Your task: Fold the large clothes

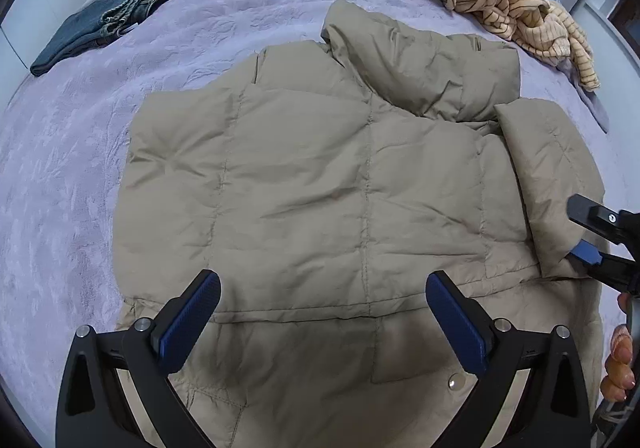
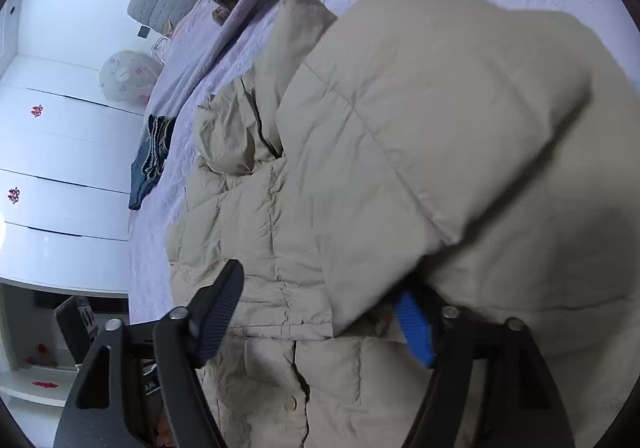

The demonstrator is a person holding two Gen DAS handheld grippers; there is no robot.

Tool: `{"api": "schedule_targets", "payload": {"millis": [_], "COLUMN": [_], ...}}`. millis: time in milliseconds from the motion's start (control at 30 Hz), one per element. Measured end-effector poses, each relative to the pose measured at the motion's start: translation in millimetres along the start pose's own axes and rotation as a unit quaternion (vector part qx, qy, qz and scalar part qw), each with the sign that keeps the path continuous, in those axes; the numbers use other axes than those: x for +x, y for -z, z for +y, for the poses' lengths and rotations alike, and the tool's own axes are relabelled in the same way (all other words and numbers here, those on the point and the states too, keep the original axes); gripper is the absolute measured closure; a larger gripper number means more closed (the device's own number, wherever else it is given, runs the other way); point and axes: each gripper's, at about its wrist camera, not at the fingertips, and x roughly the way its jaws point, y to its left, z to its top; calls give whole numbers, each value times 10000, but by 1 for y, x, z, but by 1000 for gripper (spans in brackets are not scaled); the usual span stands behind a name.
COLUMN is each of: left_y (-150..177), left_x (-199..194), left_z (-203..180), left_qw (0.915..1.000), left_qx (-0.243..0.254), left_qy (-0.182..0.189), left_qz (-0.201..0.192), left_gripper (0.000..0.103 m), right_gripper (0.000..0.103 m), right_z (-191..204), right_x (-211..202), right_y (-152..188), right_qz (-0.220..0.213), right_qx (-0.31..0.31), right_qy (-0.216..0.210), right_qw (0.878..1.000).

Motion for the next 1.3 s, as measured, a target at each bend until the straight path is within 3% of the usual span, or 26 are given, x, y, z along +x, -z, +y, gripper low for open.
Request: {"api": "schedule_targets", "payload": {"millis": [133, 267, 333, 367, 500, 567, 667, 767, 800, 867, 900, 1000, 1100, 1167, 1200, 1267, 1300], "left_y": [-10, -19, -22, -22, -22, -22, -23, -22, -22, -23, -25, -32, -42, -49, -54, -58, -59], "left_x": [-2, -5, -7, -8, -9, -9, -3, 4, 6, 9, 11, 16, 33, 47, 54, 67, 71], "left_z": [8, 20, 28, 32, 50, 57, 67, 72, 73, 71, 68, 54, 35, 22, 15, 4, -1], "left_qw": [9996, 9988, 9984, 9982, 9954, 9917, 9819, 9706, 9661, 9572, 9524, 9463, 9546, 9583, 9574, 9539, 9510], "left_qx": [-95, -219, -267, -285, -474, -647, -936, -1211, -1291, -1410, -1436, -1324, -1139, -1049, -1012, -949, -877], "left_qy": [254, 385, 439, 482, 804, 1091, 1644, 2078, 2234, 2524, 2687, 2942, 2731, 2630, 2662, 2783, 2884], "left_qz": [-69, -188, -229, -234, -234, -213, -129, -23, 17, 98, 129, 215, 335, 398, 471, 609, 693], "left_gripper": [0, 0, 0, 0, 0, 0, 0, 0, 0, 0, 0, 0, 0, 13, 25, 63, 93], "right_gripper": [25, 29, 95, 97, 97, 97, 97, 95, 87, 58, 37, 35, 35, 35, 35, 35, 35], "right_z": [-12, -48, -50, -48, 18, 52, 97, 117, 119, 116, 111, 84, 33, -6, -27, -62, -75], "right_x": [-46, -63, -61, -61, -36, -19, 15, 48, 57, 65, 62, 40, 8, -11, -21, -38, -44], "right_y": [-6, -19, -25, -27, -31, -20, 13, 47, 55, 66, 70, 71, 63, 58, 55, 52, 50], "right_qz": [-636, -1134, -1269, -1271, -1061, -770, -194, 370, 568, 828, 891, 837, 595, 352, 202, -153, -335], "right_qx": [514, 1524, 1626, 1548, 202, -593, -1601, -2133, -2187, -2149, -2065, -1602, -584, 235, 680, 1402, 1652], "right_qy": [-112, -302, -411, -393, -94, 144, 439, 784, 890, 933, 891, 724, 605, 441, 326, 14, -81], "right_qw": [9966, 9813, 9776, 9789, 9941, 9952, 9859, 9731, 9701, 9686, 9703, 9809, 9947, 9981, 9969, 9900, 9857]}}
